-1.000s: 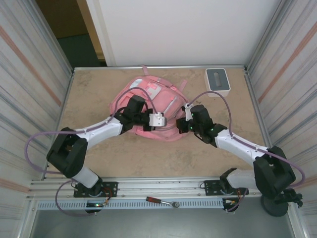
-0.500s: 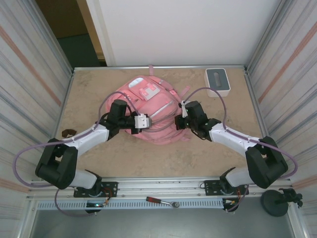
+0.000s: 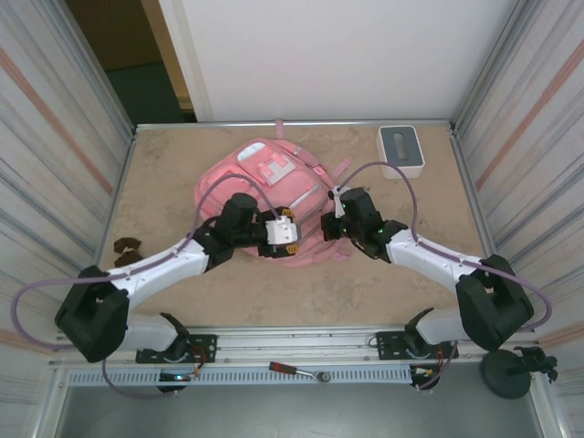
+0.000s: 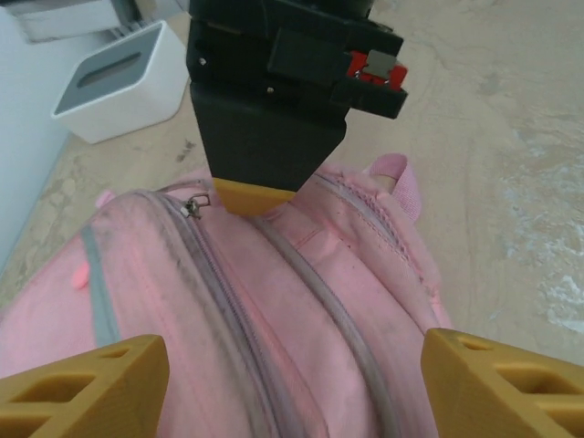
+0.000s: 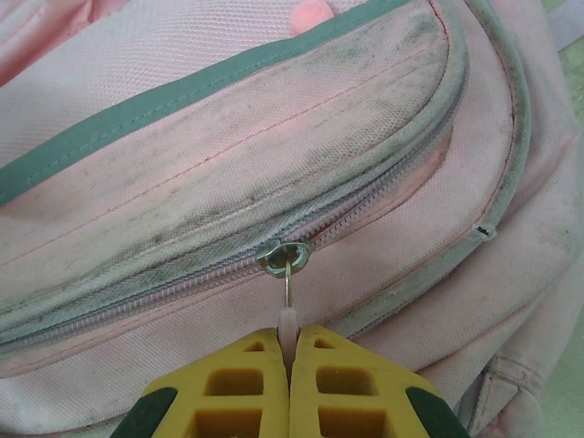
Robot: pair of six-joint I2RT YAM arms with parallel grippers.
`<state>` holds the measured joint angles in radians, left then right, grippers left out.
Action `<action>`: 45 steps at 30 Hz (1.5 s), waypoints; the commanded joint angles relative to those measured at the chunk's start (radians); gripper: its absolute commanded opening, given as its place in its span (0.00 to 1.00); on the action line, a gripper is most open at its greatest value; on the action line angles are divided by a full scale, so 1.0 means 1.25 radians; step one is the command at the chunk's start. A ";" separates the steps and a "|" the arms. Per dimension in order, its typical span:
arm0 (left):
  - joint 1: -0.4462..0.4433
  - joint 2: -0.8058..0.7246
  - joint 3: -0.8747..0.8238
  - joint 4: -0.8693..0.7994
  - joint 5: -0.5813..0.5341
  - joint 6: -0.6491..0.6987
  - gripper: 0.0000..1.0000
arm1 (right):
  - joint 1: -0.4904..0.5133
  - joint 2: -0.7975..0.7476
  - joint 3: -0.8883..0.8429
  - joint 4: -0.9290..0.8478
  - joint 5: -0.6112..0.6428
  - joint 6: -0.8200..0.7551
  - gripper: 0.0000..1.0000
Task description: Pack the student bag
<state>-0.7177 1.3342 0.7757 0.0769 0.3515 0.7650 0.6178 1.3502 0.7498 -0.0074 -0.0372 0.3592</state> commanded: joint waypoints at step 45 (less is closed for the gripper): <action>0.162 0.040 0.024 -0.033 0.131 0.056 0.54 | -0.043 -0.013 -0.037 0.016 -0.037 -0.030 0.00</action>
<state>-0.4599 1.4559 0.8089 0.0216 0.6304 0.8291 0.5564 1.3312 0.7158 0.0097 -0.1211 0.3218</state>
